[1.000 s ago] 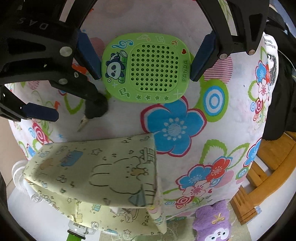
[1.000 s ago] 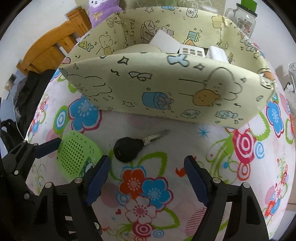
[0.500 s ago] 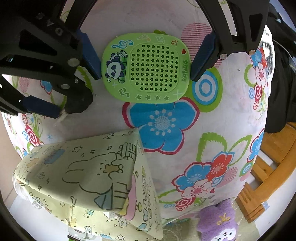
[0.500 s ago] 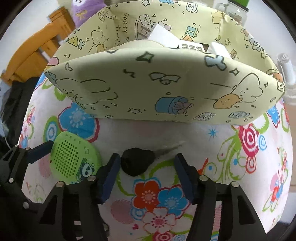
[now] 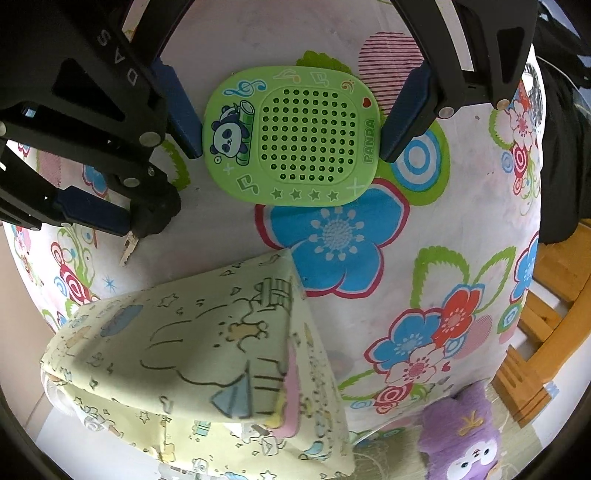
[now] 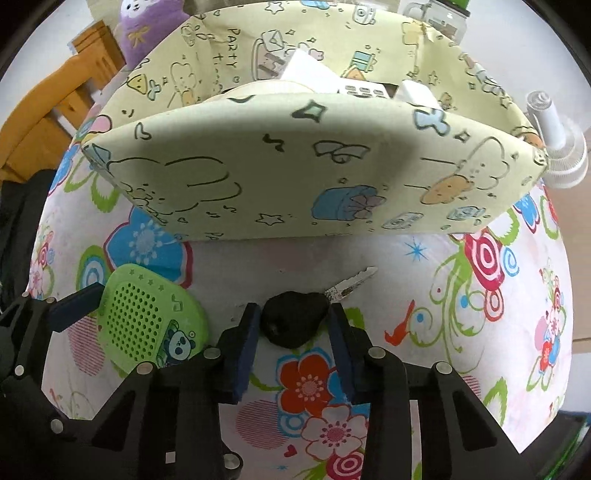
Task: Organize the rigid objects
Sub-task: 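Carry the soap dish with the left gripper while the right gripper carries the key toward the box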
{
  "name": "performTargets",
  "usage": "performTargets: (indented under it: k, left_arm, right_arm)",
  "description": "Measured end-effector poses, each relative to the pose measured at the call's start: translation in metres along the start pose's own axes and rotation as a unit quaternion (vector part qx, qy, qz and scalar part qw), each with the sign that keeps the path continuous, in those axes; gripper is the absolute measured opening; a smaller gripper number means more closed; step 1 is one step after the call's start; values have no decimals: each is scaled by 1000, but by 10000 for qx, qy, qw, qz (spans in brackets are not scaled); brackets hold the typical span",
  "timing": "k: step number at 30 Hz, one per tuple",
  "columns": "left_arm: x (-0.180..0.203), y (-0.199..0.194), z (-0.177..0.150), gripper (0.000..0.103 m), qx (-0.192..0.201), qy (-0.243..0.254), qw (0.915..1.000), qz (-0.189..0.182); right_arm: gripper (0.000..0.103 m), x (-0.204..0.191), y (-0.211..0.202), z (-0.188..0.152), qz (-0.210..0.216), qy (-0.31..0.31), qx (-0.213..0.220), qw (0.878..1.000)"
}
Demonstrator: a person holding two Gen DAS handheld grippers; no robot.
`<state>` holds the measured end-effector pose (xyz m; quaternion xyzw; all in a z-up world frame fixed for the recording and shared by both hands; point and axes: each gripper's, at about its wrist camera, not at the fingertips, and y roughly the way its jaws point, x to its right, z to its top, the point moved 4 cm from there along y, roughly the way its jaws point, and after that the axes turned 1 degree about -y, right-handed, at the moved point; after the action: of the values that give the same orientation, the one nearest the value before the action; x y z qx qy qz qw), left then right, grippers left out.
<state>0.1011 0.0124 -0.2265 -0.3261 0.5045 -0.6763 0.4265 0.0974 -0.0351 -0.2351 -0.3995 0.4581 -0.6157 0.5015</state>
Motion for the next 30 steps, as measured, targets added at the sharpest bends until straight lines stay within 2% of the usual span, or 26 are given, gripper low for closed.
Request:
performTargets:
  k: [9, 17, 22, 30]
  left_arm:
    - [28, -5, 1, 95, 54, 209, 9997, -121]
    - [44, -16, 8, 95, 117, 338, 9993, -61]
    - [62, -21, 11, 95, 133, 218, 9997, 58]
    - [66, -41, 10, 95, 215, -95, 9994, 268]
  right_arm:
    - [40, 36, -12, -17, -251, 415, -5, 9988]
    - [40, 59, -28, -23, -222, 579, 54, 9981]
    - [40, 80, -37, -18, -113, 497, 112, 9986]
    - [40, 101, -53, -10, 124, 127, 214, 9996]
